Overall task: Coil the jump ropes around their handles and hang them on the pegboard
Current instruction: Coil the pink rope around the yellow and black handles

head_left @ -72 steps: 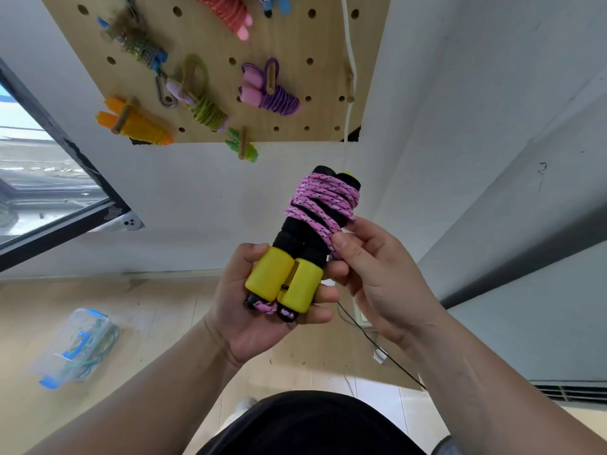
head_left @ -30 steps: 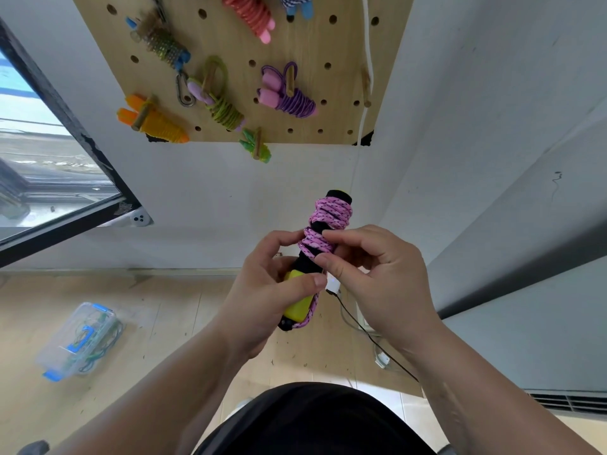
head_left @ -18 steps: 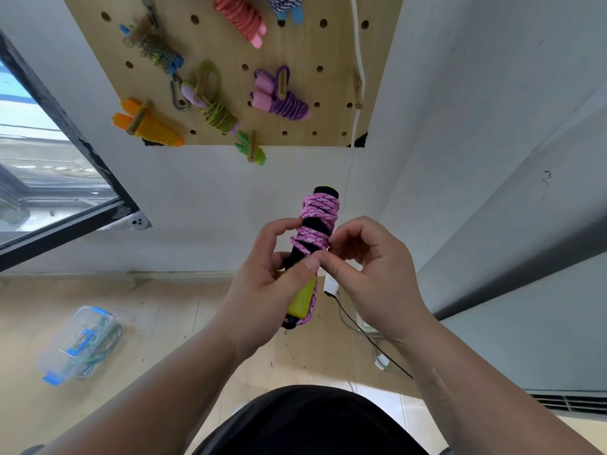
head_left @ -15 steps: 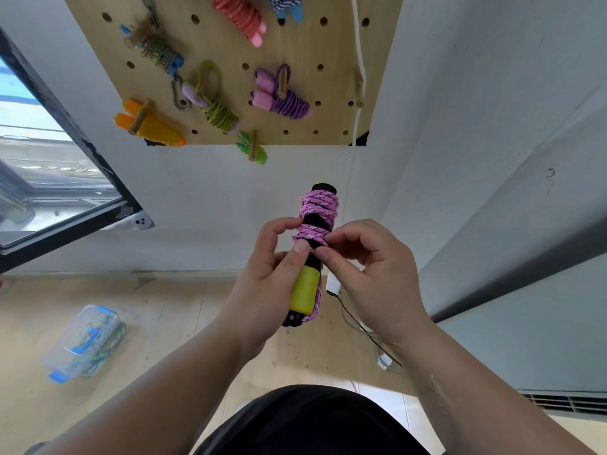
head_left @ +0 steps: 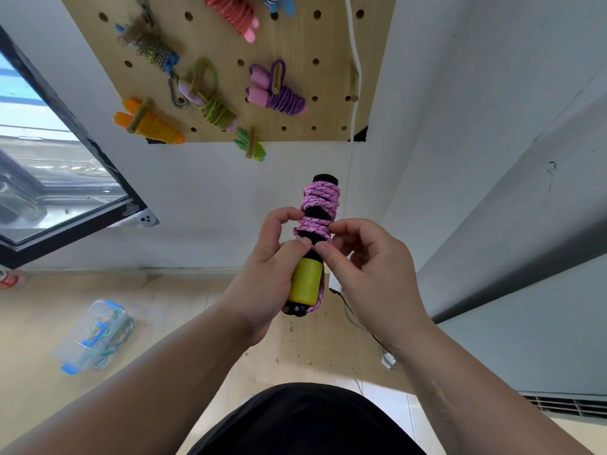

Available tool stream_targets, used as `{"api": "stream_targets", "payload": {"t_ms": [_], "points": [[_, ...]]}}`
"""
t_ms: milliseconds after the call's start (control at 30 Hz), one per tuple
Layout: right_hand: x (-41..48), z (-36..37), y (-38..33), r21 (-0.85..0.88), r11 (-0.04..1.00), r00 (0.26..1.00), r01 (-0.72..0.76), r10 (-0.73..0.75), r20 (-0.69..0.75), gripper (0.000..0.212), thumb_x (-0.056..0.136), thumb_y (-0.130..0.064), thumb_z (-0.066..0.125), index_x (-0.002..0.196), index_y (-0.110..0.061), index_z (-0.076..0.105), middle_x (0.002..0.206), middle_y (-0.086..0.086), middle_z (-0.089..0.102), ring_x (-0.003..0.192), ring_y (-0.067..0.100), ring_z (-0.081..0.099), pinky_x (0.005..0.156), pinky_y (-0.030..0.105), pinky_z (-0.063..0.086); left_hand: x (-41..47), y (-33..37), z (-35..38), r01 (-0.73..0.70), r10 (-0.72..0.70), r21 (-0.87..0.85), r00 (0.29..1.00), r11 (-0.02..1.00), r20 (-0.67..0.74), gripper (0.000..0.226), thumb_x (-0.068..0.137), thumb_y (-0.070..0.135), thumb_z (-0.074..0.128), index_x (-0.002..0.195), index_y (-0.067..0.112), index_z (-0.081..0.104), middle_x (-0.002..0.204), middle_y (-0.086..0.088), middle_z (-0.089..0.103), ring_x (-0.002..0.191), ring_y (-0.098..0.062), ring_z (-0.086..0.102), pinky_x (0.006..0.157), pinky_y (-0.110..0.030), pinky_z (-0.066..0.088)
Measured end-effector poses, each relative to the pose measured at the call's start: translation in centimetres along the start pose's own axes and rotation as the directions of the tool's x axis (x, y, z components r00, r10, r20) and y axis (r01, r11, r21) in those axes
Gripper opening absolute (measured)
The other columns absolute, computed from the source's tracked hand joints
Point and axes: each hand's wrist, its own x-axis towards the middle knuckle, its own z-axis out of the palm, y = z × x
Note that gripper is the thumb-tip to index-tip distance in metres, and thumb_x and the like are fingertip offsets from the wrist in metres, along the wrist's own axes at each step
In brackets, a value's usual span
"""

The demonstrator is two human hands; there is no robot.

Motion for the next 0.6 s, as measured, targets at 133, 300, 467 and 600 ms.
{"api": "stream_targets", "payload": {"t_ms": [133, 300, 467, 600], "points": [[0.7, -0.5, -0.2, -0.11, 0.992, 0.997, 0.06, -0.055, 0.05, 0.012, 0.089, -0.032, 0.075, 0.095, -0.031, 0.064, 0.088, -0.013, 0.063, 0.083, 0.009, 0.058, 0.065, 0.015, 0.041, 0.1, 0.2, 0.3, -0.001, 0.001, 0.006, 1.0, 1.0, -0.018, 0.028, 0.107, 0.019, 0.039, 0.12, 0.041, 0.051, 0.106, -0.016, 0.067, 0.077, -0.027, 0.064, 0.066, -0.041, 0.054], [1.2, 0.1, -0.4, -0.121, 0.987, 0.993, 0.102, -0.094, 0.064, 0.008, 0.093, -0.027, 0.07, 0.09, -0.026, 0.063, 0.093, -0.013, 0.062, 0.094, 0.009, 0.06, 0.071, 0.018, 0.047, 0.1, 0.2, 0.5, -0.037, 0.037, -0.007, 0.997, 0.999, -0.074, 0.025, 0.106, 0.023, 0.039, 0.118, 0.043, 0.05, 0.112, -0.022, 0.065, 0.081, -0.03, 0.062, 0.067, -0.045, 0.051], [1.5, 0.2, -0.6, 0.112, 0.993, 0.996, -0.033, 0.024, 0.08, 0.011, 0.087, -0.019, 0.078, 0.088, -0.021, 0.067, 0.082, -0.009, 0.068, 0.079, 0.012, 0.066, 0.069, 0.035, 0.058, 0.0, 0.2, 0.0, -0.032, 0.03, -0.057, 0.999, 0.998, -0.038, 0.024, 0.106, 0.024, 0.04, 0.123, 0.038, 0.05, 0.111, -0.022, 0.066, 0.077, -0.032, 0.062, 0.062, -0.041, 0.053], [2.0, -0.3, -0.6, 0.143, 0.985, 0.985, -0.099, 0.076, 0.158, 0.016, 0.081, -0.016, 0.084, 0.084, -0.014, 0.069, 0.075, 0.01, 0.066, 0.071, 0.03, 0.066, 0.067, 0.045, 0.06, -0.5, -0.2, 0.1, 0.028, -0.032, -0.149, 0.999, 0.988, -0.019, 0.023, 0.107, 0.023, 0.039, 0.125, 0.029, 0.052, 0.096, -0.016, 0.07, 0.071, -0.032, 0.063, 0.055, -0.037, 0.053]]}}
